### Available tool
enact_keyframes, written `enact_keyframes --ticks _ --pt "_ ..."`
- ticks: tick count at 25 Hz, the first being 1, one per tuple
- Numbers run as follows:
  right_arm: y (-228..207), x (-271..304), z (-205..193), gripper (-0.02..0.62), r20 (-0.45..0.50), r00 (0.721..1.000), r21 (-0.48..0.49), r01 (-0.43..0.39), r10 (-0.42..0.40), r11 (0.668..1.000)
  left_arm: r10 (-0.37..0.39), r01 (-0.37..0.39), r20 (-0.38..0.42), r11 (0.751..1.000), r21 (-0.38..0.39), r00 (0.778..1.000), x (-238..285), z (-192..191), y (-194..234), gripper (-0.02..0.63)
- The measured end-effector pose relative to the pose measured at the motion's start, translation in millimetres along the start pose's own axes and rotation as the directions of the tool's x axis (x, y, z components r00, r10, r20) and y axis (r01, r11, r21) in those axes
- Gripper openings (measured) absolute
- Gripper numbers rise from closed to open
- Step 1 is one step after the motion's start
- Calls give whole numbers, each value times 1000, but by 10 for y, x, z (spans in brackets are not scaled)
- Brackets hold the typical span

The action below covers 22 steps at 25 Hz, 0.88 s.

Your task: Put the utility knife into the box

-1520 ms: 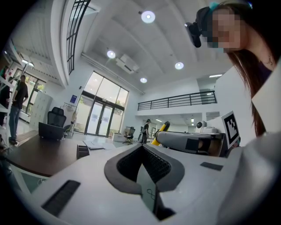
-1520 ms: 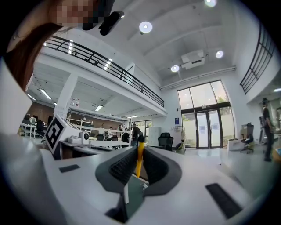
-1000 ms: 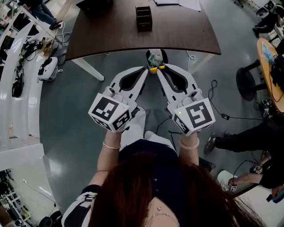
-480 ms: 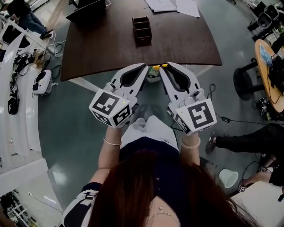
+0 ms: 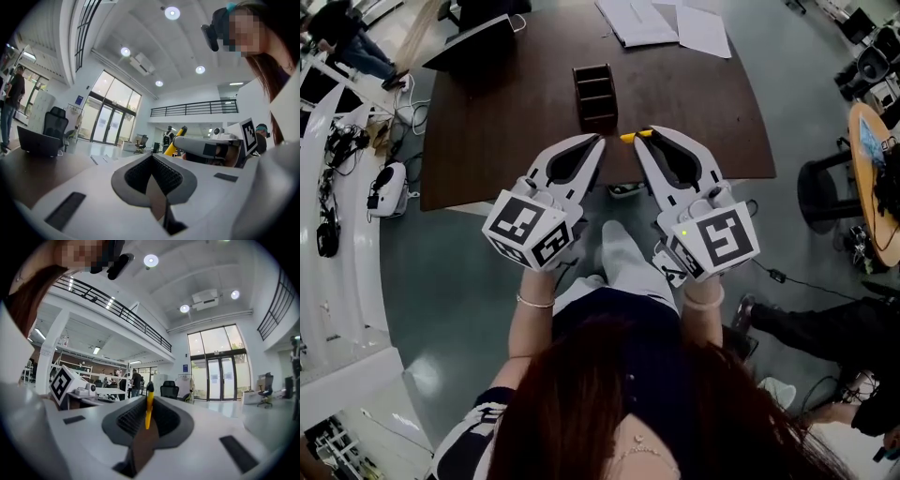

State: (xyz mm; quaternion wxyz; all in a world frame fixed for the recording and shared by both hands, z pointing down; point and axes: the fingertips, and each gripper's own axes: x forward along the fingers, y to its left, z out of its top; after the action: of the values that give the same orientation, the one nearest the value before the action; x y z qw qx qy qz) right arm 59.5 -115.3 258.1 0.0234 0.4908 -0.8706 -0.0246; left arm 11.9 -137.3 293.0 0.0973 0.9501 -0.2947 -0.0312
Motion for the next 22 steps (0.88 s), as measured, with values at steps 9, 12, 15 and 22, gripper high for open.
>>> enact_keyframes --ticks 9,12,15,22 --pt "-803 725 -55 52 9 998 15 -70 70 997 97 -97 22 995 14 995 751 188 703 2" --pt "-924 905 -89 52 4 996 22 -90 90 996 122 -123 23 992 18 992 856 224 858 2" --pt "-986 1072 -93 52 7 995 31 -101 101 994 134 -134 25 991 23 991 910 272 1008 2" --pt "-977 1533 -228 52 -47 994 68 -95 98 993 136 -137 -23 990 -18 990 944 216 1501 2"
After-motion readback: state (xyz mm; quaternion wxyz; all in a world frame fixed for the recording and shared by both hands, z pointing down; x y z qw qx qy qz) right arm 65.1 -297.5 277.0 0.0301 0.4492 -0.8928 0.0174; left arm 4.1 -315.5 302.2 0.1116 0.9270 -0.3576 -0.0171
